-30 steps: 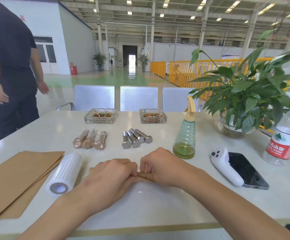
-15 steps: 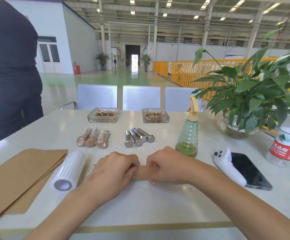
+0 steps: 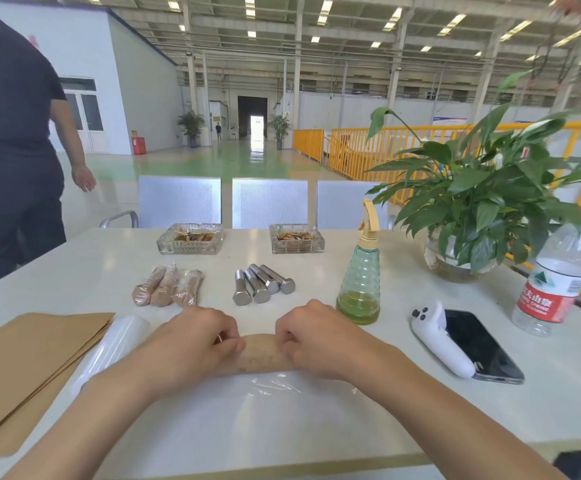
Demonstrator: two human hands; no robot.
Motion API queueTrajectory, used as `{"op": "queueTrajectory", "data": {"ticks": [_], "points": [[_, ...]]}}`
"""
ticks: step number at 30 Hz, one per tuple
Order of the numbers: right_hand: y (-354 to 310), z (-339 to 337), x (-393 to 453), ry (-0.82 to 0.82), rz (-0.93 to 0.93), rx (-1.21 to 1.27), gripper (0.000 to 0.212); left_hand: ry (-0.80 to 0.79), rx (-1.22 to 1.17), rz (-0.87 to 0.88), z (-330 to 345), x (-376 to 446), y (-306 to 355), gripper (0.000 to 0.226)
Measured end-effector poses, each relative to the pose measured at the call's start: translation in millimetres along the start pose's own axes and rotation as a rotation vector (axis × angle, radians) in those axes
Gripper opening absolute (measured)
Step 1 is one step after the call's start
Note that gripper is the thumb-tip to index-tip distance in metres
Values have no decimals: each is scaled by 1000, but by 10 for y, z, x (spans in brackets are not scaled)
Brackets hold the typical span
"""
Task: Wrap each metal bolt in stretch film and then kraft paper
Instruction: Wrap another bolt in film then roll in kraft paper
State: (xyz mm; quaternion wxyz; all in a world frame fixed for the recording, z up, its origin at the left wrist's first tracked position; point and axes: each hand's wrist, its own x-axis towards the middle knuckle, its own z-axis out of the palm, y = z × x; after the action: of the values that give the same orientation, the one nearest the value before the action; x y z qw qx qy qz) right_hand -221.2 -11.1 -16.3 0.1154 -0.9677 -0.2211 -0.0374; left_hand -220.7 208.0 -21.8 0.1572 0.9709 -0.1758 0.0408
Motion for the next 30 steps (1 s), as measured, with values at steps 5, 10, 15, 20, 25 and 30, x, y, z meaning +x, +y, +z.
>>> {"op": "queueTrajectory", "data": {"ticks": [5,10,15,20,25,30], "points": [[-4,-4,-18,18,22,13,16,-168,15,0,-179,-16,-98,15],[-15,-46,-14,-10,41,19,17,-213,86,-26,-322,-5,-160,21],[-31,-60,-16,-18,42,22,18,-140,-83,61,-187,22,-31,1],[-17,-43,-24,-30,46,22,15,-93,-96,77,-68,86,41,7],[5,3,-22,-1,51,27,20,-85,-176,103,-21,94,-30,4],[-1,69,-14,47,94,61,20,-41,-162,86,64,123,-41,14]]}}
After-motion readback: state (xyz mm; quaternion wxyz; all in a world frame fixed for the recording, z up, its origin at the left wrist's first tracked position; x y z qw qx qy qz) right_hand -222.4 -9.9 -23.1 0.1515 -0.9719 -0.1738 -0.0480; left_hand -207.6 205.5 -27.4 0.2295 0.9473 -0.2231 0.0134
